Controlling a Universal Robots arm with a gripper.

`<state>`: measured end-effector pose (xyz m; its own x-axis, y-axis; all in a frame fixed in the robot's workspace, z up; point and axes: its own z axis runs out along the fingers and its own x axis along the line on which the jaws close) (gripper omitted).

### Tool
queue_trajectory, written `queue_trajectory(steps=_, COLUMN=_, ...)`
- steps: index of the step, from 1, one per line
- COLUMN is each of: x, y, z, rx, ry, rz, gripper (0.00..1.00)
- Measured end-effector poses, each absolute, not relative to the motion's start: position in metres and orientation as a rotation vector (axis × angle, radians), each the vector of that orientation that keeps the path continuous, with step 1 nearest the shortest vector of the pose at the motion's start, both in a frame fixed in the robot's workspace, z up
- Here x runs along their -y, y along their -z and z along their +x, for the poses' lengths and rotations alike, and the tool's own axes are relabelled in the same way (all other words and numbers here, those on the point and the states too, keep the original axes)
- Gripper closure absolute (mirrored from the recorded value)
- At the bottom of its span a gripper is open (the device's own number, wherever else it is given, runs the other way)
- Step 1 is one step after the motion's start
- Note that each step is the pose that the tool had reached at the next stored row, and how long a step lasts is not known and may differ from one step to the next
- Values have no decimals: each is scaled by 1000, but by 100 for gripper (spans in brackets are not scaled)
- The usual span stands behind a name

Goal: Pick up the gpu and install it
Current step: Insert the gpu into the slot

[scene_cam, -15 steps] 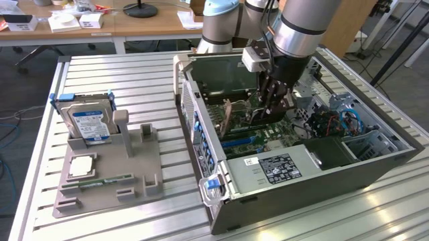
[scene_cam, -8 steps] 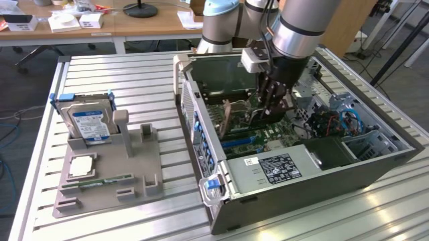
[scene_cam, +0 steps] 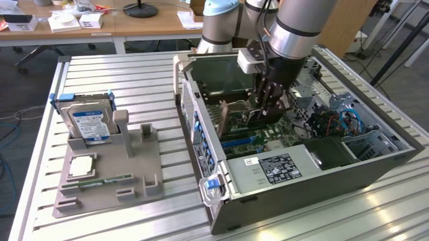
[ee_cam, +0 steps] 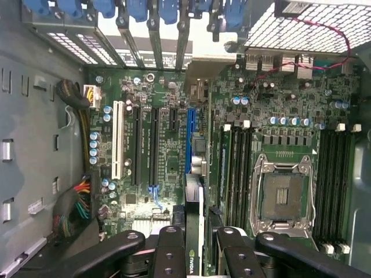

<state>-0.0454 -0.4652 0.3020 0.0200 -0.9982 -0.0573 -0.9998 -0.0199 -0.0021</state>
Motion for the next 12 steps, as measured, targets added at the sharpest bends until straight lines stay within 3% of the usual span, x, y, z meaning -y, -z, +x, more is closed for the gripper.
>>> queue_trajectory(steps=12, x=465, y=-289, z=-49, rx=-2170, ry=-61, rz=-2213, gripper=74)
